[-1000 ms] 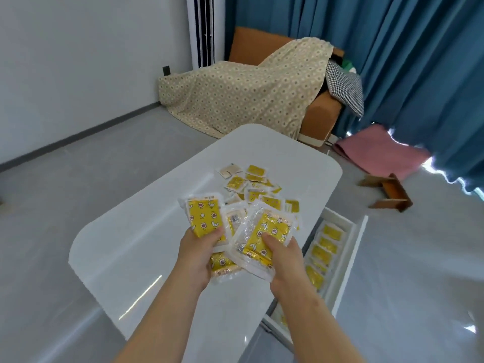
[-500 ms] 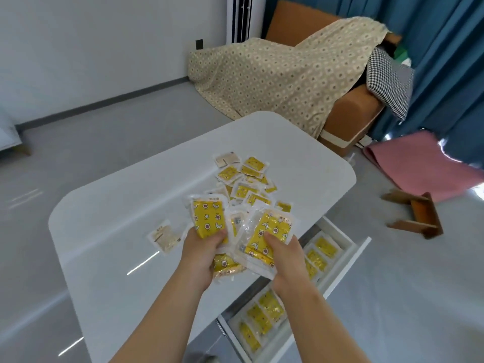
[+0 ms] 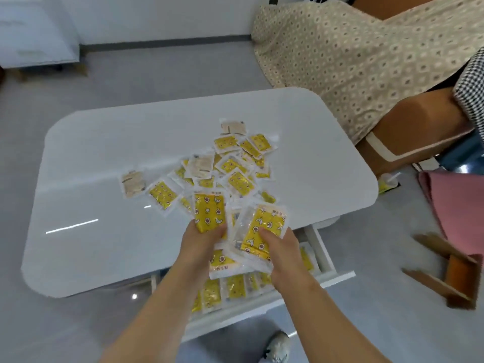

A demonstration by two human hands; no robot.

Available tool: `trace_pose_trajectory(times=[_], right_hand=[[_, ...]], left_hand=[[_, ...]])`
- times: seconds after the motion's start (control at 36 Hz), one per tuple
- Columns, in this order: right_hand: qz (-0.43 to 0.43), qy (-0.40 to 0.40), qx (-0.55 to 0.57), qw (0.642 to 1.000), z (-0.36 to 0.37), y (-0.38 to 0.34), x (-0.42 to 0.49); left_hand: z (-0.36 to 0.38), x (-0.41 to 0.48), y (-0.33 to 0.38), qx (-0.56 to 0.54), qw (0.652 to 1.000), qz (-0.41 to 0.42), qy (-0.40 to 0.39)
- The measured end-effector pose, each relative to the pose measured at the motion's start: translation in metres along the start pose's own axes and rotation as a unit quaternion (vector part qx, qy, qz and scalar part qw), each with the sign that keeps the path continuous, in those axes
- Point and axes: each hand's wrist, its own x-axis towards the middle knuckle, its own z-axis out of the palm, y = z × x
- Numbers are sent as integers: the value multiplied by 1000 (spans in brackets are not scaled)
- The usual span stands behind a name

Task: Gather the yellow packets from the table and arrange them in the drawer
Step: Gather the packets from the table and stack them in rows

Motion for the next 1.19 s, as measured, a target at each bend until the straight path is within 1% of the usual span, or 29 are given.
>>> trace_pose_trajectory(times=[0.14,0.28,0.39,0.5,0.69,0.78,0.86,0.94,1.0,1.06,1.11,1.19], right_hand=[[28,-23,-47,998,-46,21,18],[26,-42,-59,997,-75,51,39],[22,-55,-87,994,-90,79,62],[14,-72,-117,990,-91,108,91],[6,-118,-148,982,-73,162,140],[7,-135,-153,979,-68,181,161],[12,-155,-131,979,-61,197,179],[8,-184,-119,976,-52,213,191],[12,-216,-108,970,-44,224,199],[15,-239,-100,966,-36,235,211],[8,-249,-104,963,-31,245,224],[5,-254,-114,960,-25,256,236]], left_hand=[[30,-11,-47,-28,998,-37,50],[38,-1,-94,-22,998,-35,51],[36,12,-134,-60,996,-49,52],[24,26,-168,-87,992,-52,73],[-5,72,-214,-82,991,-51,95],[-20,93,-232,-98,988,-70,96],[-34,113,-246,-127,984,-93,85],[-44,128,-255,-115,989,-77,59],[-52,138,-259,-96,994,-48,24],[-63,149,-264,-71,997,-15,6],[-75,158,-268,-47,999,7,-12],[-93,168,-275,1,1000,27,-16]])
